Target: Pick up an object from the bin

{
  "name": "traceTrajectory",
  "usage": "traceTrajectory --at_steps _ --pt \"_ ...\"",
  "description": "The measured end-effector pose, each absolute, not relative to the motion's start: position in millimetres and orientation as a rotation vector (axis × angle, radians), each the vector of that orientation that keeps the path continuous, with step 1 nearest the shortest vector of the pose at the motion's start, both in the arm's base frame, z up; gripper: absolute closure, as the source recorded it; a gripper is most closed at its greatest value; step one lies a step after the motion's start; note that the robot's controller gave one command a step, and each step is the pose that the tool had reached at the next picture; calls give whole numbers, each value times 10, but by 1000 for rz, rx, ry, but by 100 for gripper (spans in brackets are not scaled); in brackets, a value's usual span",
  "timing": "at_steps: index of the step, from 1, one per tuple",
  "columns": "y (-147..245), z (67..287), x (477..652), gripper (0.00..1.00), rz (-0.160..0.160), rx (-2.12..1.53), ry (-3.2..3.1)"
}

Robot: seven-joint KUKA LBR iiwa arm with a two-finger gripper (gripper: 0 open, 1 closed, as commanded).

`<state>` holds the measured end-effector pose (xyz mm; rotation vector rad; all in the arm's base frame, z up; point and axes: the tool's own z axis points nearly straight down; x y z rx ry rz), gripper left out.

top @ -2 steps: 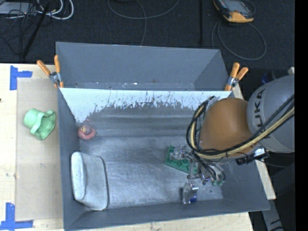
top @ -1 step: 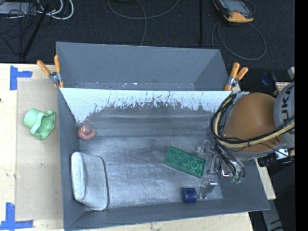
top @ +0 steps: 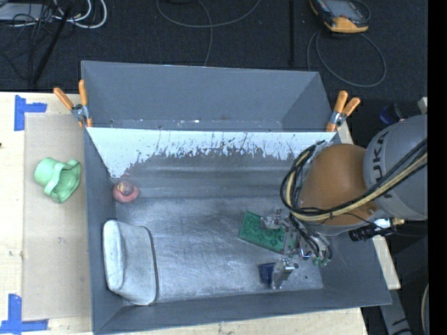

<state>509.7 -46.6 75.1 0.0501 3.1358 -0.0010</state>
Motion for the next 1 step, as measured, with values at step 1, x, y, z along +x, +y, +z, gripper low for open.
traceTrajectory --at_steps 1 --pt "-467 798 5123 100 1 55 3126"
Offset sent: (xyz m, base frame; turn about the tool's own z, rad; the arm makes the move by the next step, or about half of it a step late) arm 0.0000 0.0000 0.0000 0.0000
